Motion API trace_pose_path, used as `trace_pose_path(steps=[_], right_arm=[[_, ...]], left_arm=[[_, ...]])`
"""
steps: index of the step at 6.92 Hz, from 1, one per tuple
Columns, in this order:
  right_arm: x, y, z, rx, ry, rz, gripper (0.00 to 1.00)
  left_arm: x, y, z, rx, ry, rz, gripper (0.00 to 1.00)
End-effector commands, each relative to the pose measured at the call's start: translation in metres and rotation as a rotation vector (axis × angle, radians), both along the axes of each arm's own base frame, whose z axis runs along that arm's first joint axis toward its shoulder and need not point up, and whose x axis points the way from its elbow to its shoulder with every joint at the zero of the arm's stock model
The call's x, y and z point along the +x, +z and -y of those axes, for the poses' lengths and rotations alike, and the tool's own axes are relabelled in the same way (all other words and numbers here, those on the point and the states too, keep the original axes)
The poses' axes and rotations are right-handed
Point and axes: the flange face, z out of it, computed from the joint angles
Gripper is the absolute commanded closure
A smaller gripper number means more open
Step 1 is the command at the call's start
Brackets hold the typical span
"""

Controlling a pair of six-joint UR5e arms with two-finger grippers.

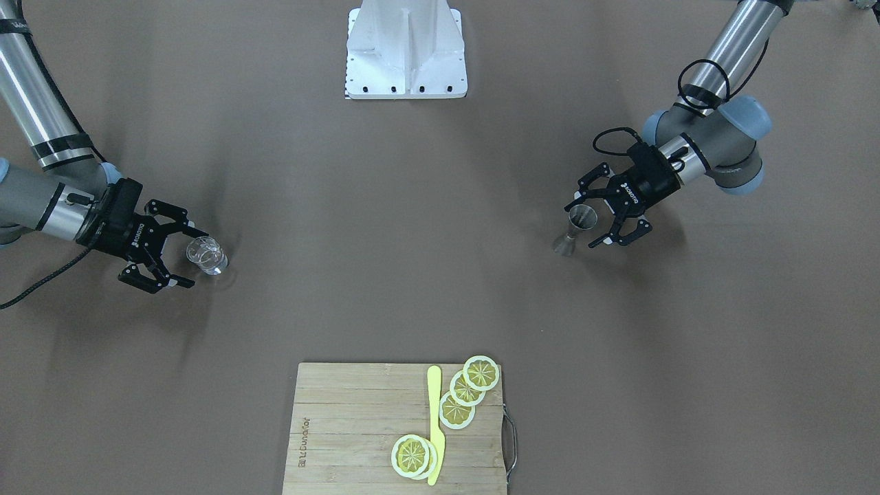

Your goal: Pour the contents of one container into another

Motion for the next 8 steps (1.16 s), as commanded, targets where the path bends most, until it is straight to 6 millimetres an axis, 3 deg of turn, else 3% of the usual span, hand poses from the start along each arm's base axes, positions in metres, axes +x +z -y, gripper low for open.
trace_pose_path(steps=[1,6,8], right_arm=[[-0.009,-0.004,0.000,0.000,-0.008,0.007,0.00],[-0.014,-0.002,-0.006,-0.022,-0.028,0.007,0.02],[-0.014,-0.001,-0.007,-0.033,-0.034,0.007,0.05]], left_arm=[[0.006,-0.003,0.005,0.000,0.001,-0.002,0.20],[0.008,-0.003,0.008,0.009,-0.046,-0.004,0.21],[0.021,-0.002,-0.003,0.006,-0.077,-0.013,0.18]])
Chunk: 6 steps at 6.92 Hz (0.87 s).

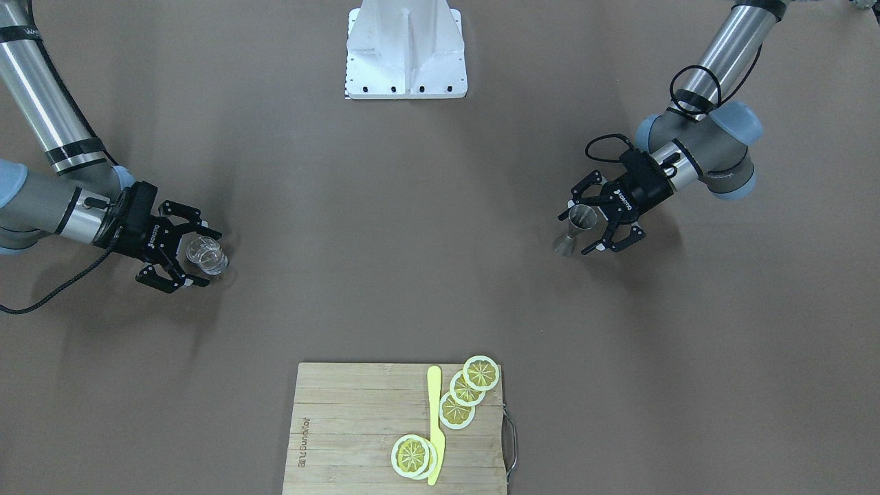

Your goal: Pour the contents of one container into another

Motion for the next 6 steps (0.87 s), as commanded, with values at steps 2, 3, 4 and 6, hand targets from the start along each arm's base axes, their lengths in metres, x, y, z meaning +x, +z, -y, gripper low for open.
trace_pose_path(steps=[2,3,4,6], right_arm=[[0.001,0.003,-0.002,-0.016,-0.011,-0.004,0.11],[0.001,0.003,-0.003,-0.024,-0.014,-0.002,0.15],[0.001,0.003,-0.002,-0.024,-0.014,-0.003,0.15],[0.000,0.007,-0.004,-0.031,-0.017,-0.008,0.15]], left_arm=[[0.009,0.009,-0.023,-0.012,-0.079,-0.019,0.16],[-0.002,0.016,-0.031,-0.014,-0.079,-0.016,0.15],[-0.012,0.014,-0.037,-0.016,-0.084,-0.028,0.14],[-0.016,0.013,-0.039,-0.026,-0.144,-0.038,0.12]])
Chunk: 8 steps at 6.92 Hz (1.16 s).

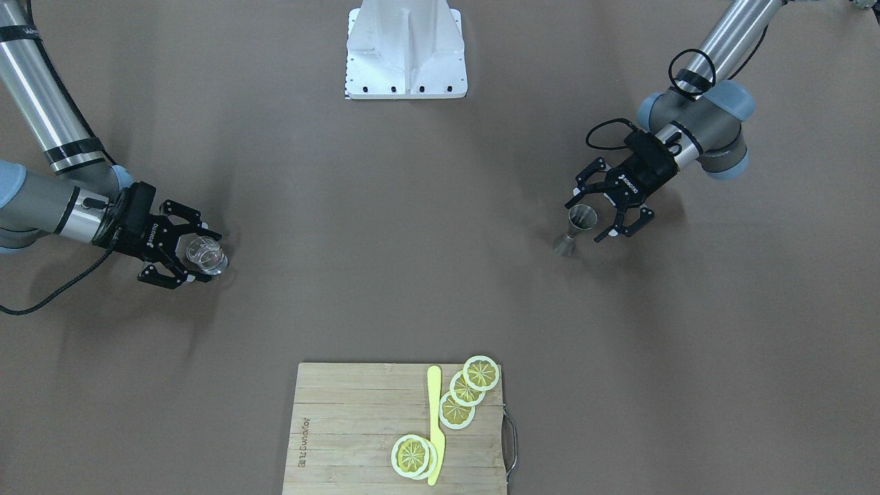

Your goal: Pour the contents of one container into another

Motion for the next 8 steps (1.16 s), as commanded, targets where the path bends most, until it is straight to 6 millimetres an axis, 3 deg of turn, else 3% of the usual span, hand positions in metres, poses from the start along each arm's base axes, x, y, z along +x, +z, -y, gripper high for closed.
trace_pose_path(steps=[1,3,6,7,8], right_arm=[[-0.001,0.002,-0.001,-0.003,-0.002,-0.004,0.14],[-0.003,0.002,0.000,-0.006,-0.002,-0.005,0.14],[-0.006,0.001,-0.001,-0.005,-0.007,-0.004,0.15],[-0.008,0.001,-0.002,-0.005,-0.008,-0.004,0.16],[-0.008,0.001,-0.002,-0.005,-0.010,-0.004,0.21]], left_arm=[[0.001,0.002,-0.007,-0.016,-0.055,-0.009,0.11],[0.015,0.002,-0.019,-0.031,-0.107,-0.022,0.10],[0.018,0.001,-0.034,-0.072,-0.116,-0.065,0.10],[-0.023,-0.009,-0.074,-0.090,-0.132,-0.052,0.09],[-0.038,-0.018,-0.097,-0.105,-0.107,-0.038,0.09]])
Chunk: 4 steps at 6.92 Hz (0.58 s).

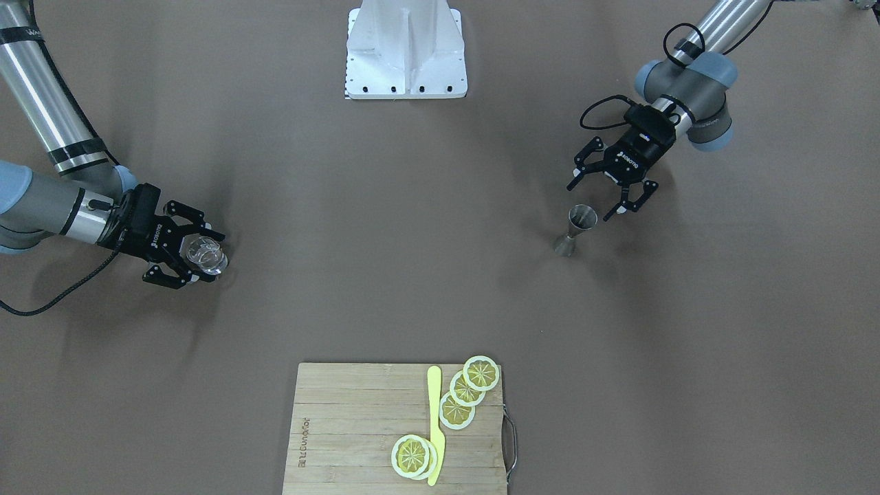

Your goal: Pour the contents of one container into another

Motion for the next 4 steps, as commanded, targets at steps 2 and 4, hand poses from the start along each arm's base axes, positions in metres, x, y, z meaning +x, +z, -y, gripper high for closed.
trace_pose_path(steps=[2,4], right_arm=[[-0.001,0.001,-0.002,-0.005,-0.005,0.000,0.33],[0.000,0.001,-0.001,-0.006,-0.005,-0.001,0.51]], left_arm=[[-0.017,-0.017,-0.028,-0.034,-0.044,0.006,0.06],[-0.007,-0.018,-0.021,-0.105,-0.177,0.021,0.03]])
